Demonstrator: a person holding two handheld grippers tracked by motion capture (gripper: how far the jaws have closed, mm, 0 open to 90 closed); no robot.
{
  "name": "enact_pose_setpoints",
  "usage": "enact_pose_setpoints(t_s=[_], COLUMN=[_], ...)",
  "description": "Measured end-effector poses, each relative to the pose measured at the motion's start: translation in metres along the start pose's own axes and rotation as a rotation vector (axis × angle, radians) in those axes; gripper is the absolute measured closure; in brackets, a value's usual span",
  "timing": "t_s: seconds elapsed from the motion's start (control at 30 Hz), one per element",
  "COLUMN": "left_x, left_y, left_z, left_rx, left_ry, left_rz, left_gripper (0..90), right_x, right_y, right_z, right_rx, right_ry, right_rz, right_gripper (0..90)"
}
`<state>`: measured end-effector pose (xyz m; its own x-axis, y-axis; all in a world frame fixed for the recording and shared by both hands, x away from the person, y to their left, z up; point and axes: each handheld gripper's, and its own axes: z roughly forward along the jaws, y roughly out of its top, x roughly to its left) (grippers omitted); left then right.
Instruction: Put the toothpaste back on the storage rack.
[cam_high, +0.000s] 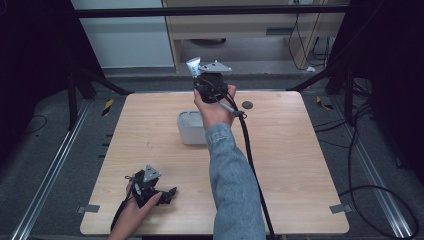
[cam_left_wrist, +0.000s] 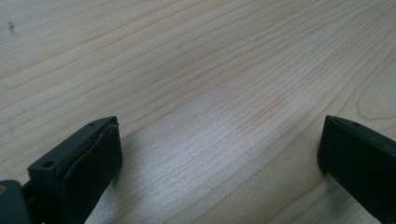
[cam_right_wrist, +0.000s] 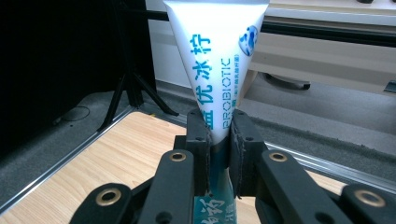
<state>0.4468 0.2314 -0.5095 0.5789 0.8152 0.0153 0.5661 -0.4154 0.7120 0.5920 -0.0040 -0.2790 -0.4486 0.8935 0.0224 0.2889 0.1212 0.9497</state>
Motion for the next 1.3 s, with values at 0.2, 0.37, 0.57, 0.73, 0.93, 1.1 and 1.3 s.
enact_pose_setpoints(t_s=[0.2, 0.37, 0.57, 0.73, 0.93, 1.1, 1.3], left_x=[0.000, 0.000, 0.000, 0.000, 0.000, 0.000, 0.000], left_y=[0.000, 0.000, 0.000, 0.000, 0.000, 0.000, -0.001], left_z=[0.000, 0.000, 0.000, 0.000, 0.000, 0.000, -0.001], left_rx=[0.000, 0.000, 0.000, 0.000, 0.001, 0.001, 0.001], left_ry=[0.000, 0.000, -0.001, -0.001, -0.003, -0.004, -0.006], left_rz=[0.001, 0.001, 0.002, 0.003, 0.004, 0.005, 0.007], left_gripper=[0.0, 0.0, 0.0, 0.0, 0.0, 0.0, 0.0], right_x=[0.002, 0.002, 0.003, 0.005, 0.004, 0.006, 0.010], right_y=[-0.001, -0.002, -0.007, -0.012, -0.015, -0.020, -0.026], right_z=[0.002, 0.006, 0.013, 0.020, 0.029, 0.038, 0.046], right_rx=[-0.012, -0.012, -0.009, 0.000, 0.004, 0.012, 0.024], right_ry=[-0.003, -0.001, 0.000, 0.001, -0.007, -0.015, -0.026], right_rz=[0.008, 0.009, 0.009, 0.008, 0.013, 0.006, -0.012], right_gripper=[80.2, 80.1, 80.1, 80.1, 80.1, 80.1, 80.1])
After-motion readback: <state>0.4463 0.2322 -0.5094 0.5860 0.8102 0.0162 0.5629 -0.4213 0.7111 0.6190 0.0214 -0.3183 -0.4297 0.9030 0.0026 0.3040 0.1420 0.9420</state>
